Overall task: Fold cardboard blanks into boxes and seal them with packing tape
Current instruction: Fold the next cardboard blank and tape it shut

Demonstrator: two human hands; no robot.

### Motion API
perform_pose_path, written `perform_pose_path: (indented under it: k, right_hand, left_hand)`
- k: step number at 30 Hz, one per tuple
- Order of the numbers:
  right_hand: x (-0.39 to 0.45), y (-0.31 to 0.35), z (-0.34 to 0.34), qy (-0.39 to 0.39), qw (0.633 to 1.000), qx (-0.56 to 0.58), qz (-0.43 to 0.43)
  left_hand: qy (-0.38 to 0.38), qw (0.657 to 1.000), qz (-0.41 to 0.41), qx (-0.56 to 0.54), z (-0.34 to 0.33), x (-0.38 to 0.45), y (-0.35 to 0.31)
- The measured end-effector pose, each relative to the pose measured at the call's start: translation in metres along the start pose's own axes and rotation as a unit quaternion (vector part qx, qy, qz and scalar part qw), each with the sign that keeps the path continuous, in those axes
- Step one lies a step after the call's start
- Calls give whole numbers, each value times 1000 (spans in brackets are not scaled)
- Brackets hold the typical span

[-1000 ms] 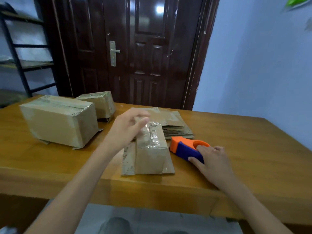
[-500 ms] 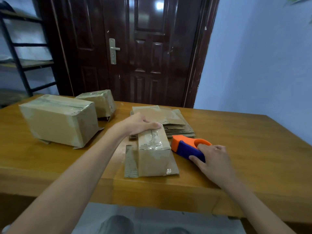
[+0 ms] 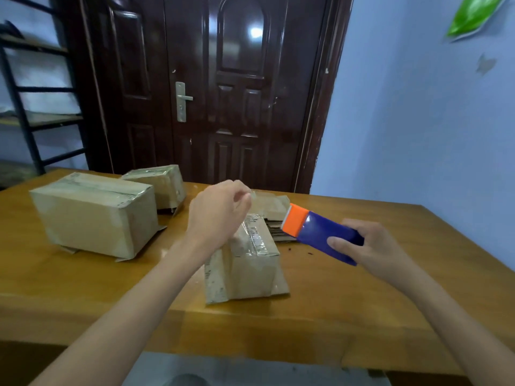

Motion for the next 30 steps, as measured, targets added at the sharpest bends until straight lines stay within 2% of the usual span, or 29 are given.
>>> perform_pose_path:
  k: [2, 4, 6, 9, 16, 18, 20, 23, 27, 30]
  right_hand:
    - [0, 19, 8, 39, 997, 57, -15]
    - [1, 37, 10, 65, 994, 86, -9]
    - [4, 51, 9, 72, 991, 110, 3]
    - [5, 68, 1, 82, 988, 130, 26]
    - [3, 77, -16, 113, 983, 130, 61]
    - [1, 79, -20, 124, 982, 127, 66]
    - [-1, 82, -23, 133, 981, 126, 67]
    - [-3, 88, -28, 137, 981, 120, 63]
    - [-7, 92, -36, 165, 981, 83, 65]
    - [-7, 95, -31, 160, 982, 75, 66]
  left_hand:
    - [77, 984, 11, -162, 10, -13, -14]
    - [202, 925, 40, -318, 17, -29, -29]
    - [283, 860, 70, -418, 26, -41, -38]
    - [295, 801, 101, -510, 40, -51, -36]
    - [247, 750, 190, -584, 51, -57, -14]
    - [246, 751, 205, -578, 53, -60, -10]
    - [243, 767, 211, -554, 53, -63, -9]
    - [220, 809, 218, -500, 52, -66, -8]
    - [139, 874, 210, -415, 57, -64, -6]
    - [111, 881, 208, -410, 62, -65, -6]
Point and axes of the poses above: each hand's wrist, its own x-axis towards the middle knuckle, its own z-axis out of the back of the hand, y = z × x, the point moved 5 cm from there along x, towards the middle knuckle, and after that the axes turned 15 degrees about x, right-handed, at the moved point
